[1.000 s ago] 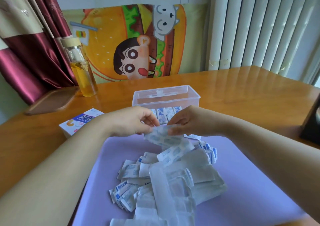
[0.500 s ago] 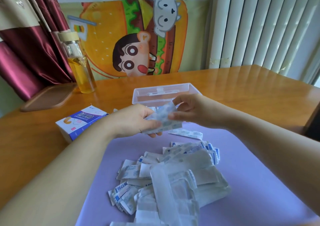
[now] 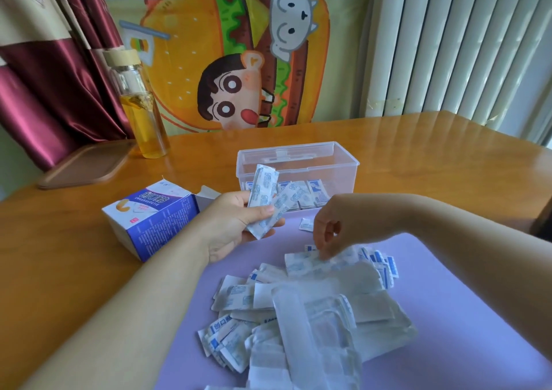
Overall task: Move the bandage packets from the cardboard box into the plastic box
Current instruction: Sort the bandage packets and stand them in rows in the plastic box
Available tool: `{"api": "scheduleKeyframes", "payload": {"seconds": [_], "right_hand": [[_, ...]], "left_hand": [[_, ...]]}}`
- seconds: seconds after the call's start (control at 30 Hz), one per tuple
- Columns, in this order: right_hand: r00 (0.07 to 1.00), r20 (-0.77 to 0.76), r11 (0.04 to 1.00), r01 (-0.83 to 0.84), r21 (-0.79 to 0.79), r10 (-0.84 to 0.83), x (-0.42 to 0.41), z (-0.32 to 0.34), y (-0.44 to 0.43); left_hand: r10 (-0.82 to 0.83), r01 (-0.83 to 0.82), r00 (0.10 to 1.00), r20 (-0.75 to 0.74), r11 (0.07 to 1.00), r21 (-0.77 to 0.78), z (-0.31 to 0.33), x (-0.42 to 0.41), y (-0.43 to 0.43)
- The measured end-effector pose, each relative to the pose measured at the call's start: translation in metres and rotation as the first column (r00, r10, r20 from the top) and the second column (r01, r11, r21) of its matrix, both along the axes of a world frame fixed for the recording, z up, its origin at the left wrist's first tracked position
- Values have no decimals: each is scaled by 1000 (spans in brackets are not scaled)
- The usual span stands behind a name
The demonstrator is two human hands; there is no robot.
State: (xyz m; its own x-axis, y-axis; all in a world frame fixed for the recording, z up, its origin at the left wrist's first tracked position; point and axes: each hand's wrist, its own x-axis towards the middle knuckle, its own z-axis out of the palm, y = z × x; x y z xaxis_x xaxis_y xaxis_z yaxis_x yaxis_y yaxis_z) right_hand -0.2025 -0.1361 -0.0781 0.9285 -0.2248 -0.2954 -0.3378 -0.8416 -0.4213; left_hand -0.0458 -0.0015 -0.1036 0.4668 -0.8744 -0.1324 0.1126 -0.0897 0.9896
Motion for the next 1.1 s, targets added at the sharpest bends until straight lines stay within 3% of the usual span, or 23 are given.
{"api": "scheduleKeyframes", "payload": {"seconds": [0.13, 0.23, 0.4, 0.6, 0.7, 0.77, 0.8, 0.87, 0.9, 0.97, 1.1], "right_hand": [[982, 83, 968, 153, 198, -172, -3, 10, -17], [957, 23, 957, 287, 46, -288, 1, 6, -29], [956, -67, 933, 262, -248, -287, 11, -8, -21], [927, -201, 935, 271, -228, -318, 19, -5, -18], [937, -186, 936, 247, -252, -297, 16, -5, -18], [941, -83, 942, 318, -109, -328, 13, -3, -18], [924, -10, 918, 380, 109, -382, 13, 1, -16], [867, 74, 723, 361, 589, -492, 14, 11, -8], [844, 82, 614, 315, 724, -530, 16, 15, 0], [827, 98, 555, 278, 784, -553, 23, 18, 16], [794, 211, 714, 352, 605, -570, 45, 5, 40]], "left_hand": [[-1, -11, 990, -141, 996, -87, -3, 1, 3], [-1, -20, 978, -207, 995, -101, -2, 4, 5], [9, -29, 961, -277, 997, -66, -6, 5, 6], [29, -49, 921, -387, 998, -43, -4, 1, 6], [42, -52, 910, -412, 999, -13, -5, 0, 6], [36, -42, 913, -406, 999, -6, -5, 0, 6], [24, -31, 912, -409, 999, -10, -5, 0, 5], [0, -11, 896, -445, 1000, -24, -4, -2, 5], [-11, -2, 885, -466, 1000, -28, -3, -3, 6], [-12, -2, 864, -504, 1000, -26, 0, -6, 7], [-23, -3, 827, -562, 999, -46, 3, -7, 5]]}}
